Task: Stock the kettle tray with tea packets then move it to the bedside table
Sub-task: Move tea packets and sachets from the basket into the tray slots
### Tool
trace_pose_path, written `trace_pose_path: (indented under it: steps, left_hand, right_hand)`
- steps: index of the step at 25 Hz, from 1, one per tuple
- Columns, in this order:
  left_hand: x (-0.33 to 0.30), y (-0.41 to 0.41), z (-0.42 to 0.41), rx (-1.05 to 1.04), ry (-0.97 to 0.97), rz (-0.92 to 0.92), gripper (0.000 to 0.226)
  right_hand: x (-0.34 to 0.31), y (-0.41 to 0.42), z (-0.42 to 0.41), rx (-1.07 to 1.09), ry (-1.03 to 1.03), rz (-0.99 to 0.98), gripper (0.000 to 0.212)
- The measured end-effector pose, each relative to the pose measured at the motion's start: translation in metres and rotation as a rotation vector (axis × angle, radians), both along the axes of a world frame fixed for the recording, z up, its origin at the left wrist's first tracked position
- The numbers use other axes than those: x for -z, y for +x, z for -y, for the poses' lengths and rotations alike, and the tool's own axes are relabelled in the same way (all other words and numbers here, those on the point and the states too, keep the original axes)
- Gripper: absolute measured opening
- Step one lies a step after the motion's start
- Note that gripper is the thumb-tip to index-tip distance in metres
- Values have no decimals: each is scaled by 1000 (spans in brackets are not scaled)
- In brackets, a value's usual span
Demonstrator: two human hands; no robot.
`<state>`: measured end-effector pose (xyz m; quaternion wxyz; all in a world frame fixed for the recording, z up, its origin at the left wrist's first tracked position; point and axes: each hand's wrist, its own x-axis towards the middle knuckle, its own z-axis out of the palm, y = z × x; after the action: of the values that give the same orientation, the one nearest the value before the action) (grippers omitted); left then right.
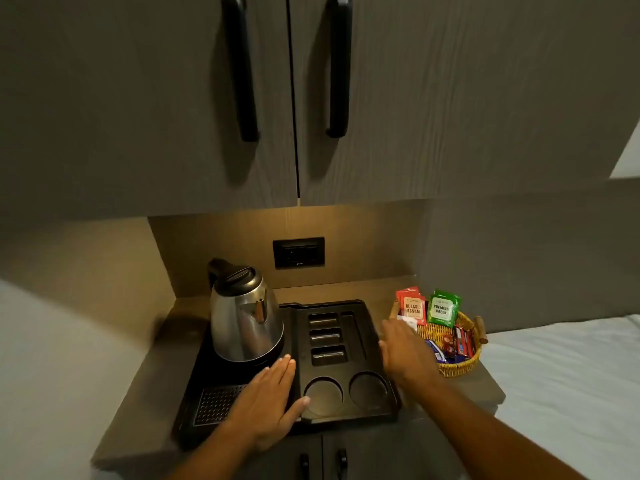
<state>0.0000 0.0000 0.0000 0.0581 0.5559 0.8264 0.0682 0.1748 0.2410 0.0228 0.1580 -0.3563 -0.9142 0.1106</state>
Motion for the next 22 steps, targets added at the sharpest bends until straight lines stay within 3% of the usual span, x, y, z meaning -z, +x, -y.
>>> trace_pose_path:
  steps: [2,4,7,10,13,18,22]
  left_hand:
    - [10,-7,-5,19,-13,40,96]
    - [23,-14,-11,1,-21,14,96]
    - [31,-18,-18,-4,-55,21,98]
    - [38,-24,-20,-15,-73,24,95]
    - [37,-24,-19,-16,-71,31,90]
    - [33,-20,-18,-31,-66,27,92]
    - [32,-19,-19,-41,-52,35,91]
  right_hand:
    - [-9,6,-47,110,27,26,36]
    - [-19,13,-98,165,39,180,42]
    - [-23,-2,-145,96,60,343,48]
    - [-18,-22,-172,84,-28,408,71]
    - [-10,-36,-183,15,-10,500,75]
    - [-7,-36,-192,44,-68,392,63]
    - [-17,-25,-196,-11,-218,340,24]
